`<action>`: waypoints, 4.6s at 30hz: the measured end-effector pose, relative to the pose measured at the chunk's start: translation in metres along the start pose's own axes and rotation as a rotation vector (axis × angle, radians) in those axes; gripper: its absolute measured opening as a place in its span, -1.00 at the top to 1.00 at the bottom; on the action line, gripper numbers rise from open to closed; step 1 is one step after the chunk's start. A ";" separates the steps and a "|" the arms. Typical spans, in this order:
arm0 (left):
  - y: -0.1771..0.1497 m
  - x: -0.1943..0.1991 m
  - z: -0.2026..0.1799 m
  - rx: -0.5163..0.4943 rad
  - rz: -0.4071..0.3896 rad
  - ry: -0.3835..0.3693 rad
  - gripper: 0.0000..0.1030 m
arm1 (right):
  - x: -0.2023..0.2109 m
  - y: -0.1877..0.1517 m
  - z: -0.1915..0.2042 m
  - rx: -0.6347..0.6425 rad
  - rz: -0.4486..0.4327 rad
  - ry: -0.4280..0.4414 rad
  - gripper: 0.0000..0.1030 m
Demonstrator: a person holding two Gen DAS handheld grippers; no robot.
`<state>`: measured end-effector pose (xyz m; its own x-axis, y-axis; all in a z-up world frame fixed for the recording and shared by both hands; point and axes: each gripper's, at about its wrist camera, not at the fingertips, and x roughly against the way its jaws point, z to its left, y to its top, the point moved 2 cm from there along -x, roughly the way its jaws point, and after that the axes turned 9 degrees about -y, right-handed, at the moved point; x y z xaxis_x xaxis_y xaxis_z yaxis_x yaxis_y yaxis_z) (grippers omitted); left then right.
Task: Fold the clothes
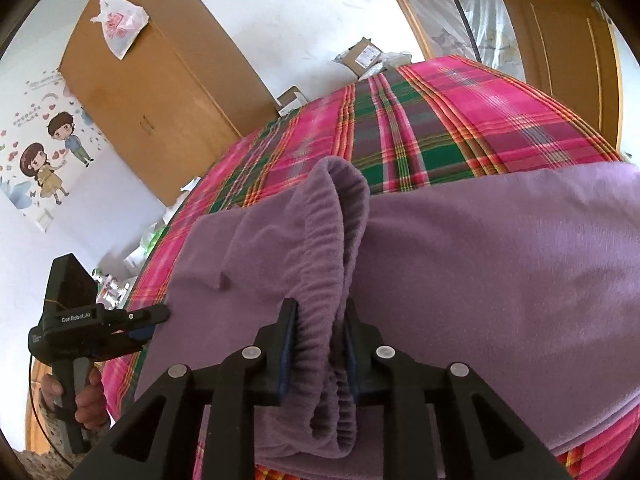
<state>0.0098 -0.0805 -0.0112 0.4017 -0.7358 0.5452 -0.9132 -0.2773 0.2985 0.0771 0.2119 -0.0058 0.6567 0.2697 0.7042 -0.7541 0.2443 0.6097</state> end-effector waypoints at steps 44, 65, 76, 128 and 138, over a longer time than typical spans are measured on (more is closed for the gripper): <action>0.096 -0.056 -0.004 -0.071 -0.001 0.057 0.31 | -0.089 0.085 0.058 0.386 0.124 -0.259 0.74; 0.045 -0.004 -0.016 -0.075 -0.056 0.042 0.30 | 0.009 0.010 0.045 0.378 -0.028 -0.144 0.57; -0.009 -0.002 -0.013 -0.112 0.023 0.083 0.31 | 0.022 -0.040 0.065 0.594 -0.196 -0.368 0.50; 0.026 -0.030 -0.072 -0.437 0.060 0.106 0.31 | -0.036 0.052 0.064 0.364 0.046 -0.215 0.45; 0.056 -0.066 -0.064 -0.344 0.092 0.068 0.31 | -0.057 0.064 0.062 0.369 0.055 -0.254 0.45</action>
<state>-0.0635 -0.0077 0.0200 0.3331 -0.7017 0.6298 -0.8739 0.0211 0.4856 -0.0093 0.1546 0.0158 0.6280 0.0249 0.7778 -0.7700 -0.1247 0.6257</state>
